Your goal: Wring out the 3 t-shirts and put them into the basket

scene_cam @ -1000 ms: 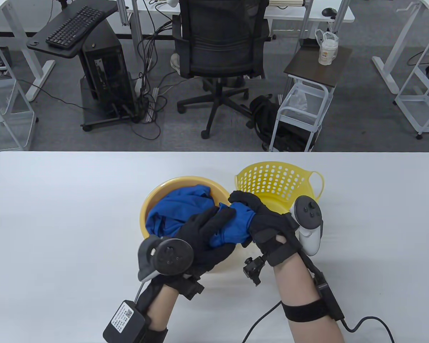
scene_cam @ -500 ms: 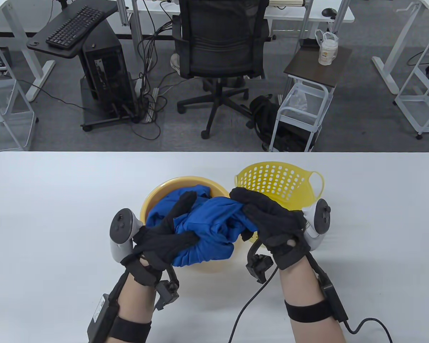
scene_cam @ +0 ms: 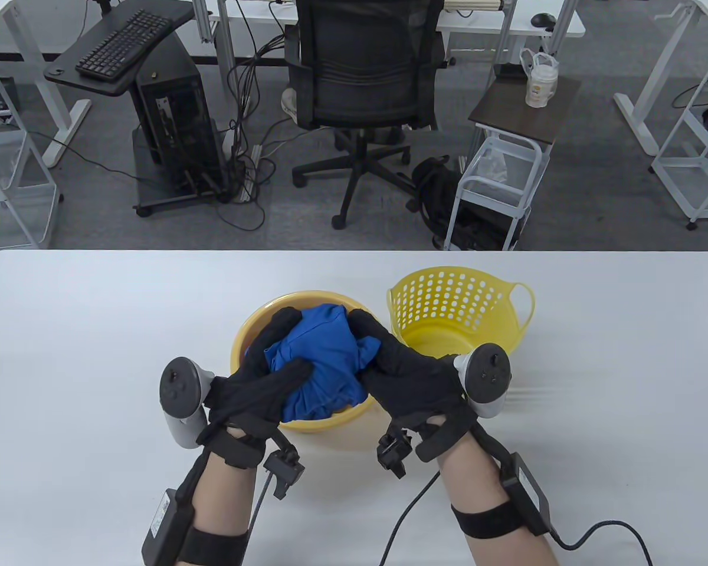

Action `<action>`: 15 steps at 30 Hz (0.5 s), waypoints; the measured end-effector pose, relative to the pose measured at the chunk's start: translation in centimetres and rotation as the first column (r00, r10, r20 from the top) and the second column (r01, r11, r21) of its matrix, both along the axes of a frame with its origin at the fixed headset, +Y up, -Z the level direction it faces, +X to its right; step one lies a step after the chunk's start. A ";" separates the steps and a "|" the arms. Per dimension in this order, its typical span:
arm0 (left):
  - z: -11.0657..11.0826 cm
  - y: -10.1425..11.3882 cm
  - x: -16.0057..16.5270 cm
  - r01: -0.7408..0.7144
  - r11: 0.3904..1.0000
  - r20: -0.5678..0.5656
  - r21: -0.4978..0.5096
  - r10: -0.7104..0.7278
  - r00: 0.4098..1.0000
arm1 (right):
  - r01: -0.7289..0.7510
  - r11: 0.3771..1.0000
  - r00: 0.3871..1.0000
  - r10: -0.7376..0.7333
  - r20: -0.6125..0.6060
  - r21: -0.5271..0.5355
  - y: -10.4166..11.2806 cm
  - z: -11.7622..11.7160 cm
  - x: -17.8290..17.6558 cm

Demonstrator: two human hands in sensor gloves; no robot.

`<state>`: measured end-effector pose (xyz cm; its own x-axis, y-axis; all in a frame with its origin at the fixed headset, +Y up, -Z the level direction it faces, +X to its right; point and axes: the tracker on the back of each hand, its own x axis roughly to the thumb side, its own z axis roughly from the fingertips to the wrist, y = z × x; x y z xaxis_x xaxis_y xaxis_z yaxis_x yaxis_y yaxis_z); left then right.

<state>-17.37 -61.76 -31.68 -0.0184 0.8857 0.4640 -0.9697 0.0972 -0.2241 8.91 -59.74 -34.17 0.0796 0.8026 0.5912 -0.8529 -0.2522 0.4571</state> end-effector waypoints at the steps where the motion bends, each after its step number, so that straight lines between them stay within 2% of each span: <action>1: 0.1 0.1 -0.1 0.063 0.998 -0.059 0.013 -0.062 0.996 | -0.080 0.996 0.995 0.081 -0.059 0.027 0.2 0.2 -0.1; 2: 0.1 0.2 -0.2 0.094 0.996 -0.085 0.013 -0.092 0.992 | -0.151 0.986 0.987 0.154 -0.052 0.064 0.3 0.4 -0.1; 4: 0.0 0.1 -0.4 0.068 0.998 -0.061 -0.009 -0.069 0.996 | -0.209 0.966 0.977 0.212 -0.002 0.155 0.7 0.8 -0.3; 8: -0.5 -0.7 -0.9 -0.109 0.983 0.052 -0.145 0.118 0.992 | -0.343 0.855 0.938 0.288 0.194 0.388 1.7 2.7 -1.3; 10: -0.8 -1.2 -1.1 -0.172 0.955 0.124 -0.240 0.206 0.971 | -0.497 0.703 0.863 0.338 0.375 0.509 1.8 3.8 -2.3; 12: -0.9 -1.3 -1.2 -0.165 0.936 0.174 -0.310 0.227 0.958 | -0.664 0.501 0.742 0.349 0.573 0.555 1.5 4.7 -3.3; 15: -0.8 -1.3 -1.1 -0.049 0.927 0.220 -0.372 0.139 0.966 | -0.775 0.329 0.625 0.268 0.733 0.540 0.7 5.2 -4.3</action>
